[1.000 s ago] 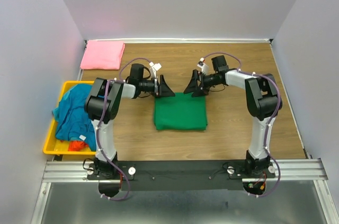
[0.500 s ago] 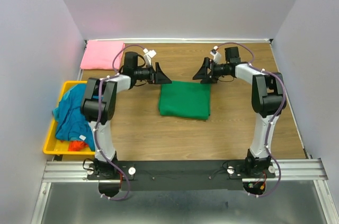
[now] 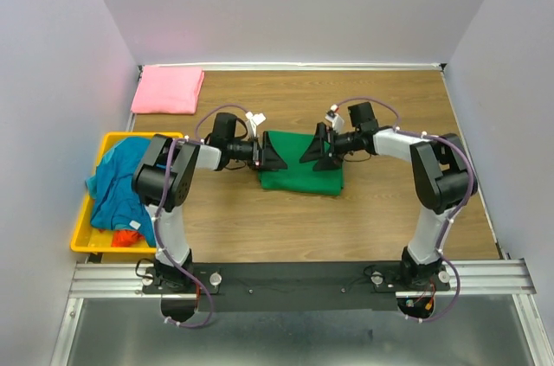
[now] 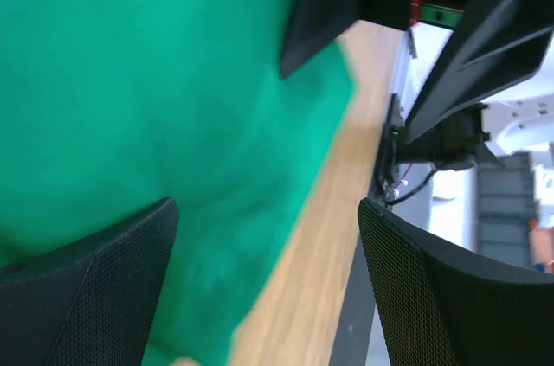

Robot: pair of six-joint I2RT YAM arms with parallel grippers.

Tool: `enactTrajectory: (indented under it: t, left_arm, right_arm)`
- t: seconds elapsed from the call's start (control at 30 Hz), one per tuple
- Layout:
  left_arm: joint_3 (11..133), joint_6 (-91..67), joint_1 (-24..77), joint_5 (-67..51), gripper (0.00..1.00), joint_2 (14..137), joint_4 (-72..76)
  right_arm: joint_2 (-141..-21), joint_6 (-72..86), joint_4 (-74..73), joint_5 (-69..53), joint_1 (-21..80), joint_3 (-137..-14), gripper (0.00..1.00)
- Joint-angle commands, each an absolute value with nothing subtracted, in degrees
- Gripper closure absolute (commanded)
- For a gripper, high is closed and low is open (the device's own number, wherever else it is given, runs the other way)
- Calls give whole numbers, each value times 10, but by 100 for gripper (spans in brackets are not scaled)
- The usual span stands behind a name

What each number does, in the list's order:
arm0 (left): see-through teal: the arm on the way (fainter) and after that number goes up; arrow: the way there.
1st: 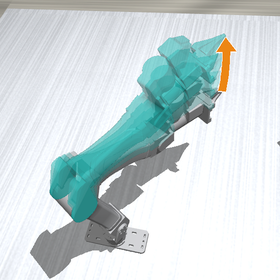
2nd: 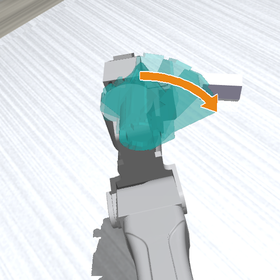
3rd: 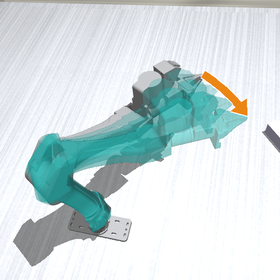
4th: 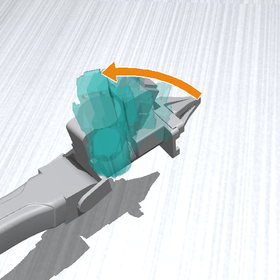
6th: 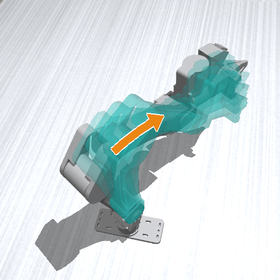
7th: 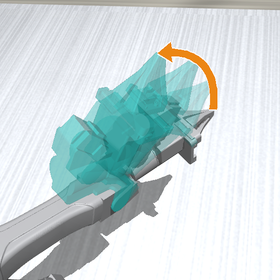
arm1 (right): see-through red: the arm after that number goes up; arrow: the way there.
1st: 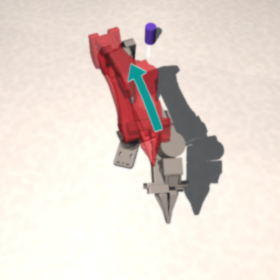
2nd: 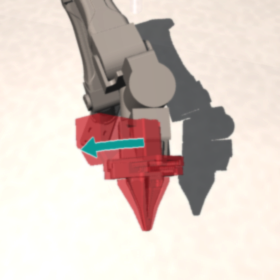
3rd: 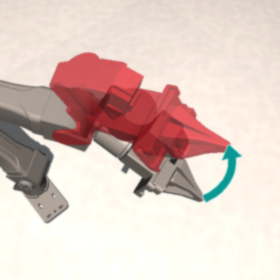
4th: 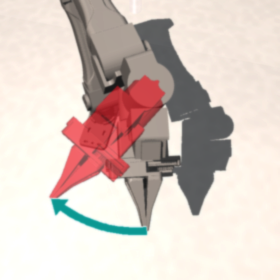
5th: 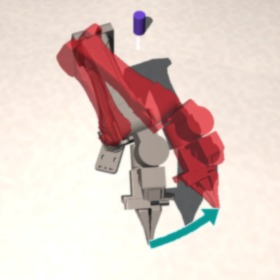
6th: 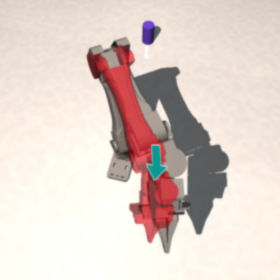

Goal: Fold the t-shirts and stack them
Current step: Fold the tshirt

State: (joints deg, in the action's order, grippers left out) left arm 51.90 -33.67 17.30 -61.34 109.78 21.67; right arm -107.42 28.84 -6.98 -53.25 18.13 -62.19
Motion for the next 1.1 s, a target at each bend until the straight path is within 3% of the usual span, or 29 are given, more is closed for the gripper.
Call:
enactTrajectory:
  t: [0.0,0.17,0.27,0.53,0.8,1.07]
  left_arm:
    - [512,-313,148,-589,7,1143,218]
    - [512,-272,122,-591,7,1144,191]
    - [508,-241,125,-638,7,1079,138]
    - [520,-202,178,-680,7,980,48]
    - [512,-242,214,-688,7,1047,90]
    - [488,-207,165,-659,5,1159,89]
  right_arm:
    - [-1114,243,-72,-521,152,-591,0]
    - [-1133,179,-111,-508,108,-609,0]
    - [-1086,168,-132,-543,101,-621,0]
    - [-984,266,-127,-640,144,-579,0]
    - [-1060,321,-90,-651,170,-526,0]
    - [-1146,263,-95,-615,128,-523,0]
